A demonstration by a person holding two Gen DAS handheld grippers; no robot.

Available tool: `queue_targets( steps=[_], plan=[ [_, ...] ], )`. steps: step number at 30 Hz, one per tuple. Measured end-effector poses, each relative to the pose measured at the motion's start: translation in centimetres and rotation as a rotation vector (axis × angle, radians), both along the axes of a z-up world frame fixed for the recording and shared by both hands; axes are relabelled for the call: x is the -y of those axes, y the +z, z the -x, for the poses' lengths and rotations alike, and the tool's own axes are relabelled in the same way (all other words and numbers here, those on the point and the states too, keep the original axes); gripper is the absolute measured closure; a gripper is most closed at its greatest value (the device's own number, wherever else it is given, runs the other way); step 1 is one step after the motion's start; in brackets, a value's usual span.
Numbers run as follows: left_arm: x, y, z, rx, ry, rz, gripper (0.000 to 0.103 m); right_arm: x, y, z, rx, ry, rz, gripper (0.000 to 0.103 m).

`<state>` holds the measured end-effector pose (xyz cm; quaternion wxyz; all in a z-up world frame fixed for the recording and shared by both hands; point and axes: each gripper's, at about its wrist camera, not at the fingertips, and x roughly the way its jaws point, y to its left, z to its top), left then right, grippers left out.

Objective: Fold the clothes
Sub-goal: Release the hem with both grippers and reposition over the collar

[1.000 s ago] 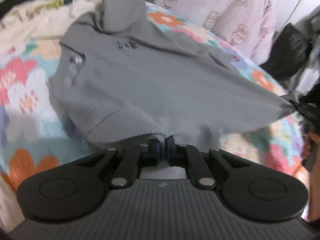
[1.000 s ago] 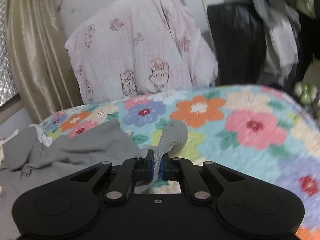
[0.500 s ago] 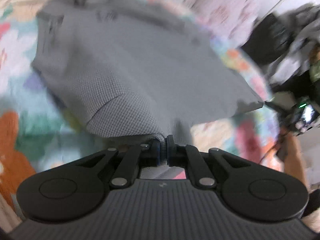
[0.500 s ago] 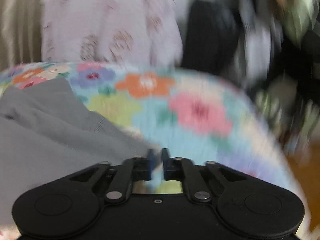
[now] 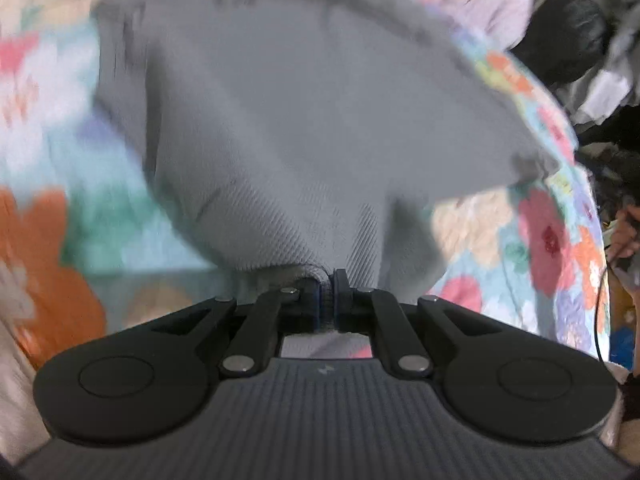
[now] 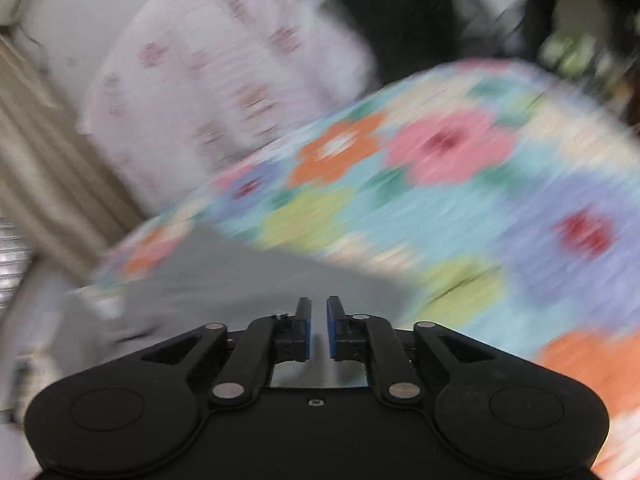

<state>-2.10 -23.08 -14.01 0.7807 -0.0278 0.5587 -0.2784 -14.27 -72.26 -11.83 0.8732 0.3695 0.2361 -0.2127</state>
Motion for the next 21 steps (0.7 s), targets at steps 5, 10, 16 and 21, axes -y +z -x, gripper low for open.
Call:
queue_targets(
  steps=[5,10,16,21],
  plan=[
    [-2.1,2.3,-1.4,-0.019,-0.058,0.045,0.091,-7.5,0.7,-3.3,-0.048,0.273,-0.010,0.046],
    [-7.1,6.1,-5.0,0.115,0.047,0.071,0.058,-16.0,1.0,-4.2,-0.092,0.576,0.056,0.046],
    [-10.7,4.8,-11.7,0.174,0.211,-0.092,0.062,-22.4,-0.4,-4.6,-0.088,0.805,-0.031,0.045],
    [-11.1,0.8,-16.4,0.098,0.270,-0.076,0.062,-25.0,-0.9,-4.9,-0.189,0.902,0.065,0.045]
  ],
)
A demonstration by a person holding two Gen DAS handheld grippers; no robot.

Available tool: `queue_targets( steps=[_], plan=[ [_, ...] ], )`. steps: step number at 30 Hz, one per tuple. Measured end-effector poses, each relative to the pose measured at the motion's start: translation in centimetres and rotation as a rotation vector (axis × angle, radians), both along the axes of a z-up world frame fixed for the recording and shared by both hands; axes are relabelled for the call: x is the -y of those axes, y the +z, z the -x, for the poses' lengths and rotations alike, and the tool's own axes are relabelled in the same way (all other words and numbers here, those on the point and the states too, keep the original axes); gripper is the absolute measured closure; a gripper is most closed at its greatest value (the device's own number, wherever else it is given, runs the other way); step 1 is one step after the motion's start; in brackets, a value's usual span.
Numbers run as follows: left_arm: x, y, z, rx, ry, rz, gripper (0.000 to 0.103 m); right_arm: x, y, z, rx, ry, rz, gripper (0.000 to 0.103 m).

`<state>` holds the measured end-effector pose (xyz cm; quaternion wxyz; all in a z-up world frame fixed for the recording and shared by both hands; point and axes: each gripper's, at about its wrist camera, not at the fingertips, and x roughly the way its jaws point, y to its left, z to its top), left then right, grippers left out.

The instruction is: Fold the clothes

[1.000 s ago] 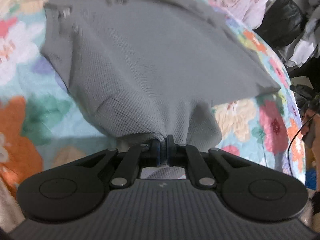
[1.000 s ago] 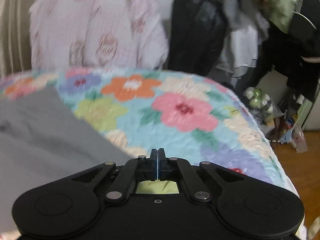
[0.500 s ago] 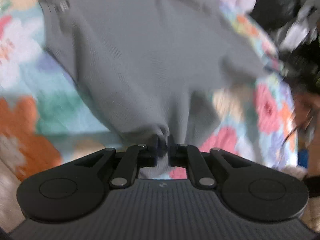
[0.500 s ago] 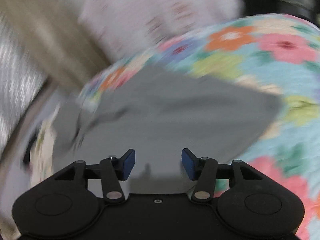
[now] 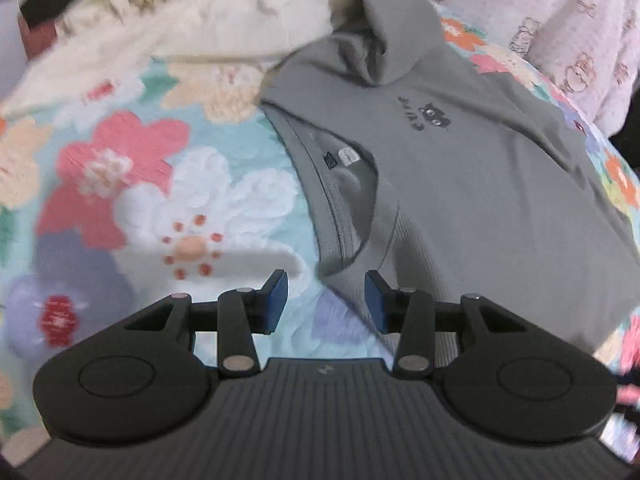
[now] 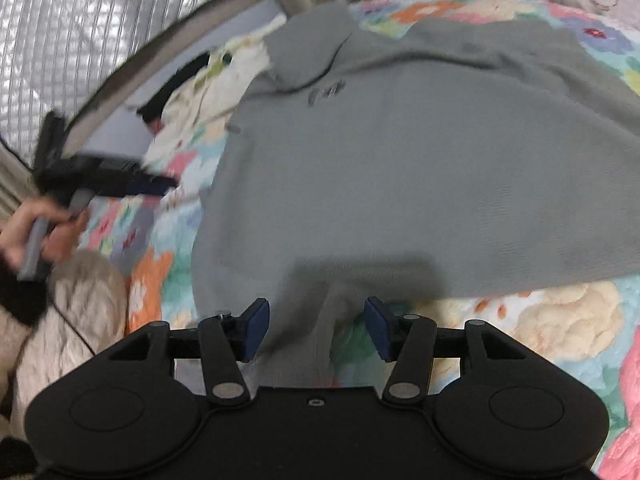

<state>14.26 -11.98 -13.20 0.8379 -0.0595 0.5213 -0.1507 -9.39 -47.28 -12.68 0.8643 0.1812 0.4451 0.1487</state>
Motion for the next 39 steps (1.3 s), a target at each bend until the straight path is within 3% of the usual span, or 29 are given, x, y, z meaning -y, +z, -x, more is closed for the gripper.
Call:
queue_targets(
  steps=[5,7,8,11,14,15,18,21,23,26,29,31,34,37,39],
  plan=[
    [-0.6,-4.3,-1.6,-0.124,0.147,0.209,0.059,0.1,-0.4,-0.2,-0.020,-0.045,0.133,0.045],
    [-1.2,-6.1,-1.4,-0.172,0.229,0.338,0.059,1.2,-0.9,-0.4,-0.040,-0.084,0.096,0.045],
    [-1.2,-6.5,-1.4,-0.175,0.235,0.366,0.059,1.8,-1.1,-0.5,-0.050,-0.102,0.064,0.045],
    [-0.2,-6.5,-1.6,-0.124,0.155,0.328,0.061,2.6,-2.1,-0.6,-0.075,-0.107,-0.033,0.045],
    [0.8,-6.2,-1.4,-0.070,0.082,0.224,0.091,2.0,-3.5,-1.1,-0.084,-0.067,-0.086,0.045],
    [0.9,-6.2,-1.3,-0.057,0.083,0.219,0.094,1.6,-4.1,-1.3,-0.084,-0.053,-0.069,0.048],
    [0.1,-4.8,-0.3,-0.017,0.122,0.244,0.096,-0.5,-3.6,-1.8,0.000,0.019,0.052,0.097],
    [-2.8,0.3,2.1,0.119,0.152,0.295,0.101,-2.2,0.6,-0.1,0.167,0.063,0.098,0.097],
    [-4.7,3.1,3.5,0.188,0.164,0.297,0.101,-1.9,2.6,1.2,0.228,0.084,0.067,0.097],
    [-5.5,2.5,4.1,0.131,0.163,0.251,0.101,-1.0,1.7,1.3,0.156,0.079,0.069,0.097],
    [-4.6,-0.8,3.8,0.051,0.166,0.160,0.101,-1.0,-0.7,0.2,0.010,0.040,0.145,0.097],
    [-4.1,-3.1,3.5,-0.004,0.197,0.141,0.101,-2.2,-1.2,0.0,0.004,0.087,0.184,0.097],
    [-4.2,-2.2,4.3,0.053,0.218,0.140,0.101,-3.8,-0.3,0.3,0.079,0.164,0.192,0.097],
    [-4.5,0.8,6.6,0.183,0.241,0.130,0.101,-2.9,1.7,1.5,0.149,0.185,0.118,0.097],
    [-5.0,2.0,7.9,0.228,0.257,0.116,0.101,-2.3,3.2,2.5,0.206,0.232,0.060,0.097]
  ],
)
